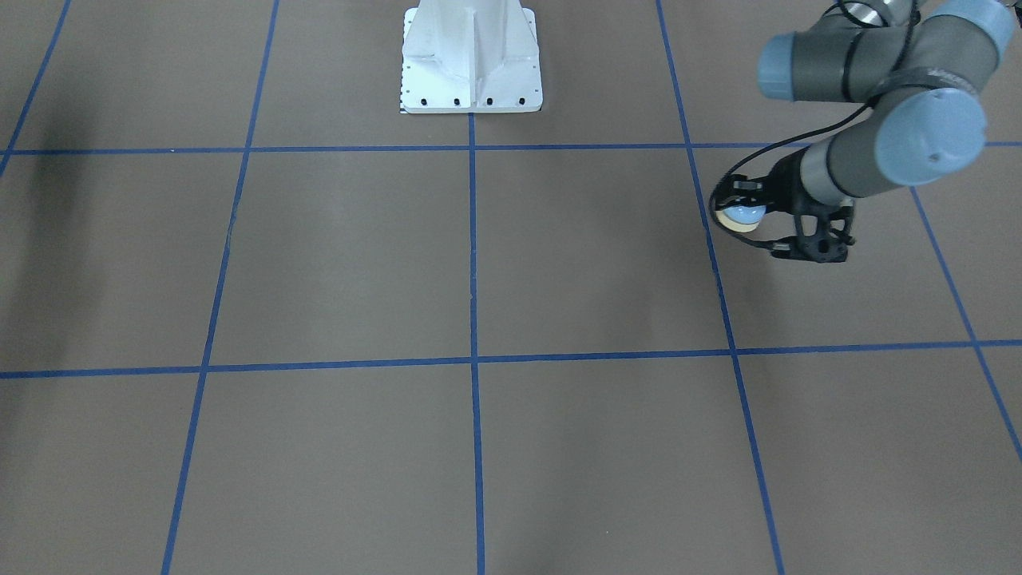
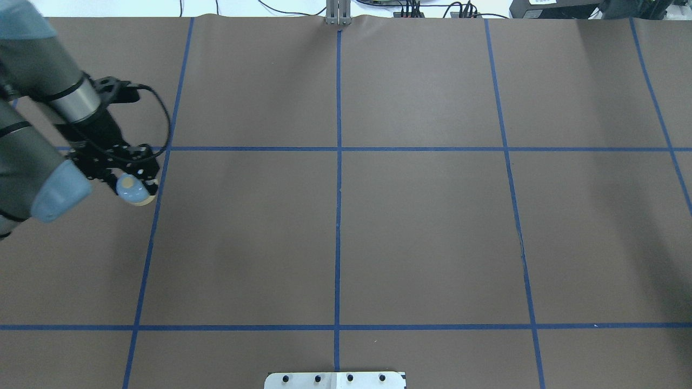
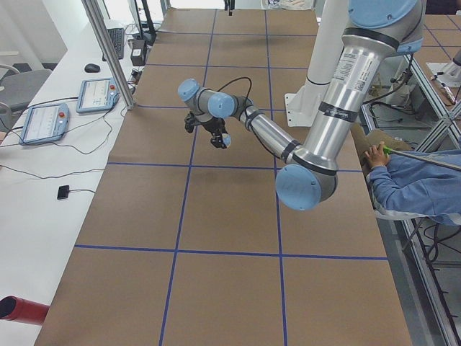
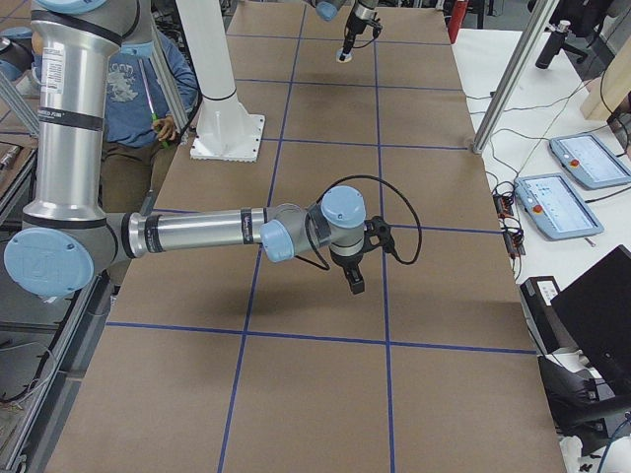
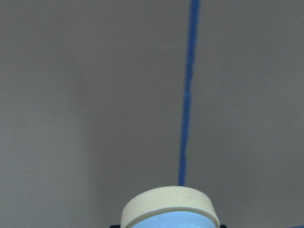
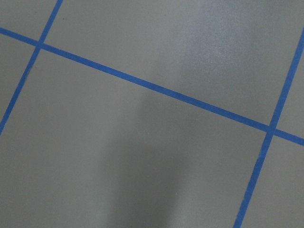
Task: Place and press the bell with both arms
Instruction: 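Carry the blue bell with the left gripper toward the table center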
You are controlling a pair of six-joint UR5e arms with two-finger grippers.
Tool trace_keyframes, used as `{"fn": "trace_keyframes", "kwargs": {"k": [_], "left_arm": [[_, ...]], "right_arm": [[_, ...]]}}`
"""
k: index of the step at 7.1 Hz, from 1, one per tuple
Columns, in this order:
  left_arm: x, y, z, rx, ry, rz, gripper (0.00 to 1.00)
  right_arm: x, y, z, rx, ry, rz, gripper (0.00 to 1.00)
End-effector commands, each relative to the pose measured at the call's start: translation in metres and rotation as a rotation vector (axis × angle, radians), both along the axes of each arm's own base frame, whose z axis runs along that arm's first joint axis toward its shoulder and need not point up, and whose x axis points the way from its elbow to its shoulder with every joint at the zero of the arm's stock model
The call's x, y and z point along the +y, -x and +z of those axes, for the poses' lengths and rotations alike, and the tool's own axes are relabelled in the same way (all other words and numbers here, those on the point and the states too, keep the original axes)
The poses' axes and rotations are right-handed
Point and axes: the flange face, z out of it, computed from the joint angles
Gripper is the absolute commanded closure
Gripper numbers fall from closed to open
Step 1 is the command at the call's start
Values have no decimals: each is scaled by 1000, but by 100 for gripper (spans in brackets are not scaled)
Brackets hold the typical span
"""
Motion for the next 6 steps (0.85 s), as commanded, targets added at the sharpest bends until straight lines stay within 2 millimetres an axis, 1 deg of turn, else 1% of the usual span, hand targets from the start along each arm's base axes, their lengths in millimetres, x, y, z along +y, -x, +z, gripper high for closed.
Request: {"fn": "trace_keyframes", "kwargs": {"k": [1,2,3,4,5,6], "left_arm": [[-31,-121,-119,-85,60,-73,100],[-25,-159,-148,-101,86,-75,100],[-24,-197,-154,-80,65,-43,100],[-37,-240,-157,-75,39,-31,100],[-41,-270,-165,-88,13,-28,100],[-34,-283,-158,-103,26,-21,100]], "right_arm": [[-5,9,2,51,-14,-7,0],[-5,9,4,52,-11,-7,0],[-5,10,4,49,-9,-10,0],[-5,11,5,50,-7,-11,0],[-5,11,5,48,-6,-11,0],[-5,12,5,47,-6,-13,0]]}}
